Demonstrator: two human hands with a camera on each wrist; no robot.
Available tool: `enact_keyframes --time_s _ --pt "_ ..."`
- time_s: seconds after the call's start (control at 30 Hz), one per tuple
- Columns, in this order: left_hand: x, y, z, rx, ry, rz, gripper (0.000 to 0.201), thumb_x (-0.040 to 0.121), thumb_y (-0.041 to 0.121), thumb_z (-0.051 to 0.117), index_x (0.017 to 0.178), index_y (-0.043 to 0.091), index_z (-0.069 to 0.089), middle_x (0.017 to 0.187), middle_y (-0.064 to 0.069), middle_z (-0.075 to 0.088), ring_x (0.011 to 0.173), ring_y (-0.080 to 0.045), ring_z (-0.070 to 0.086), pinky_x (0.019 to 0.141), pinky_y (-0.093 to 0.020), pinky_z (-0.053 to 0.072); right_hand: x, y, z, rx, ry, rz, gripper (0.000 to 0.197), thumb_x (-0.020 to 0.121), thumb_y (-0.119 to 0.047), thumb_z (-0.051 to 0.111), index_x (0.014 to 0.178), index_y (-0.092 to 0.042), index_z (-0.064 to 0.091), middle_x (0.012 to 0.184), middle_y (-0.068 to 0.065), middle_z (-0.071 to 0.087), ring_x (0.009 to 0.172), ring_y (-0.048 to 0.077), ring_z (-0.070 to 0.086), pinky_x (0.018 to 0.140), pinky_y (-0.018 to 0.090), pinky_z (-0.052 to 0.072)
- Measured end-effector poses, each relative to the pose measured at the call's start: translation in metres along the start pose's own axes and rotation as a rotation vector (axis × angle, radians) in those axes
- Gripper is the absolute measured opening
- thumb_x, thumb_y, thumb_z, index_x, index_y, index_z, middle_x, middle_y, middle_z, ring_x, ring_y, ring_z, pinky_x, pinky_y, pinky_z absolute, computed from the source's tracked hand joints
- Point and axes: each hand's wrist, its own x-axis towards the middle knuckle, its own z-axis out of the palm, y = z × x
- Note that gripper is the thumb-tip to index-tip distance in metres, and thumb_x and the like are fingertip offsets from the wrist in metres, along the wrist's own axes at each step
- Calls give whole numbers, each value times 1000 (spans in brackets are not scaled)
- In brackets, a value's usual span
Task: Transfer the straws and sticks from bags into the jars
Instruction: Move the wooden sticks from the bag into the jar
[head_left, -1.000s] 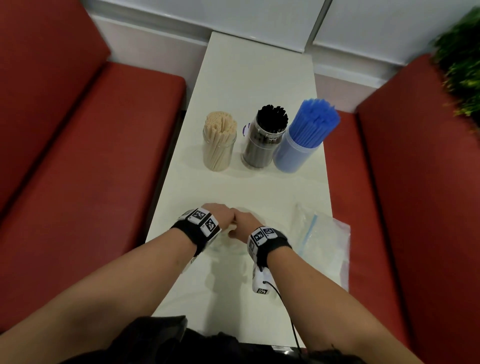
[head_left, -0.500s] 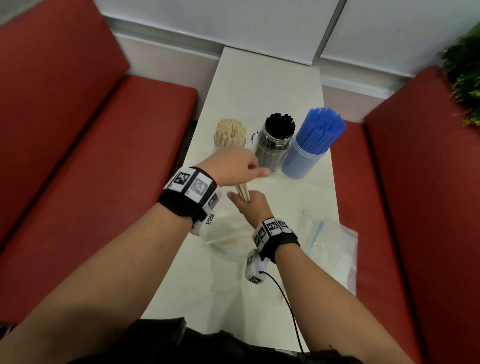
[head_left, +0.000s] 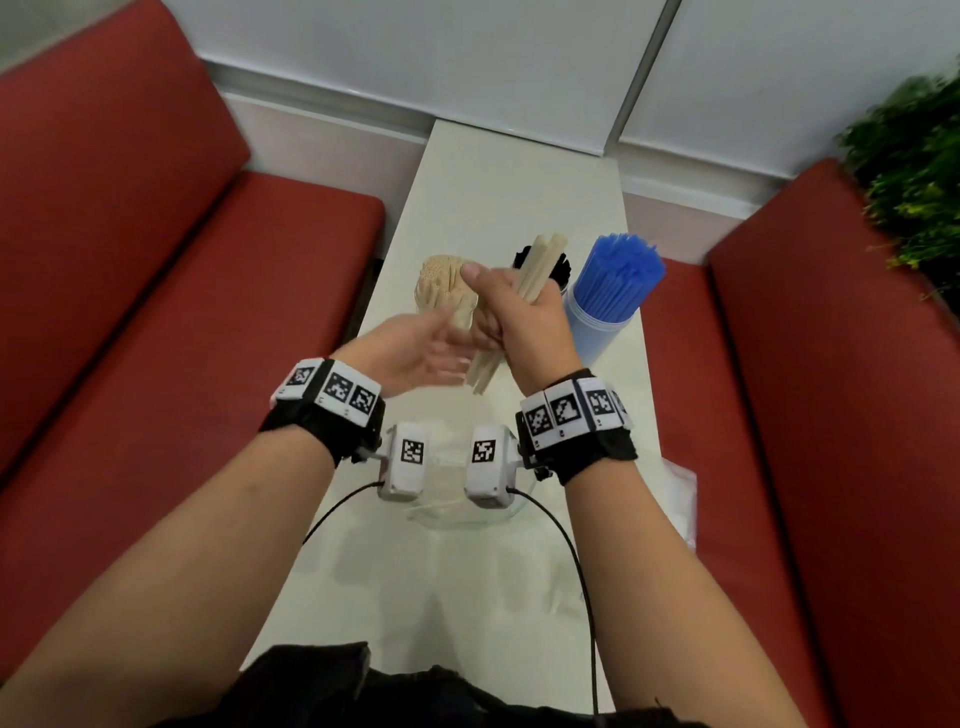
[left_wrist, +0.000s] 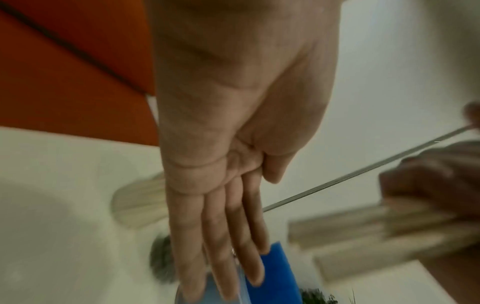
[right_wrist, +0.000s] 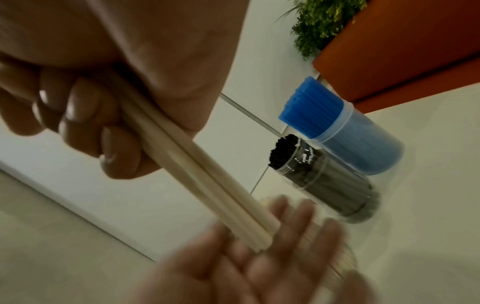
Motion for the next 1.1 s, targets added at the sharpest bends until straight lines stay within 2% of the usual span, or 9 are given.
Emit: enact_keyframes --time_s 0.07,0.2,0.33,0.43,0.63,0.73,0.87,0.97,1.1 --pt "-2 -18 5 -57 -116 -181 54 108 45 33 115 0 64 112 -16 72 97 -27 73 101 -44 52 -2 -10 2 89 -44 -21 50 92 -15 68 52 -21 39 43 -4 32 37 13 27 44 25 26" --pt "-1 -35 14 -451 -158 -249 41 105 27 46 130 -4 55 121 -20 61 98 -31 70 84 -39 62 -3 -3 6 107 -115 15 47 93 -10 67 56 -16 39 48 -1 36 41 15 33 45 25 33" --pt "2 -34 14 -546 -145 -239 30 106 22 43 97 0 61 89 -13 60 68 -22 68 56 -26 61 -8 11 9 28 -143 96 45 92 -19 70 56 -16 44 48 3 39 43 18 38 49 27 38" --pt "5 -38 11 -448 -111 -207 37 105 21 44 83 1 65 72 -11 62 57 -19 65 52 -21 57 -7 22 8 22 -41 148 51 92 -32 71 56 -17 39 48 5 32 43 17 32 48 28 35" --pt "19 -84 9 335 141 -229 23 103 17 51 108 0 65 90 -10 66 70 -21 63 65 -29 53 2 45 -14 -48 88 244 47 91 -38 71 56 -25 42 49 -1 30 43 15 25 44 25 27" --pt "27 -108 14 625 142 -242 19 99 12 57 108 -2 67 97 -14 67 83 -27 62 71 -32 51 -2 70 -25 -122 135 379 43 93 -37 70 65 -20 42 48 -4 34 41 14 27 46 25 27" --pt "35 -136 20 1073 144 -198 28 100 11 49 118 -1 67 123 -14 69 115 -30 63 101 -36 48 -18 114 -37 -254 169 517 43 94 -37 66 64 -16 43 45 -6 38 38 13 31 43 22 28" --pt "44 -155 20 1311 67 -222 28 100 7 46 117 3 68 121 -13 69 111 -30 65 99 -38 51 -31 140 -43 -294 172 589 43 92 -36 67 62 -16 45 46 -5 40 38 13 32 43 22 29" --pt "47 -175 16 1531 -19 -205 25 98 17 47 116 11 64 118 -8 67 108 -28 64 92 -38 54 -41 163 -49 -290 195 657 41 94 -35 67 65 -15 46 49 -3 41 38 12 32 43 22 28"
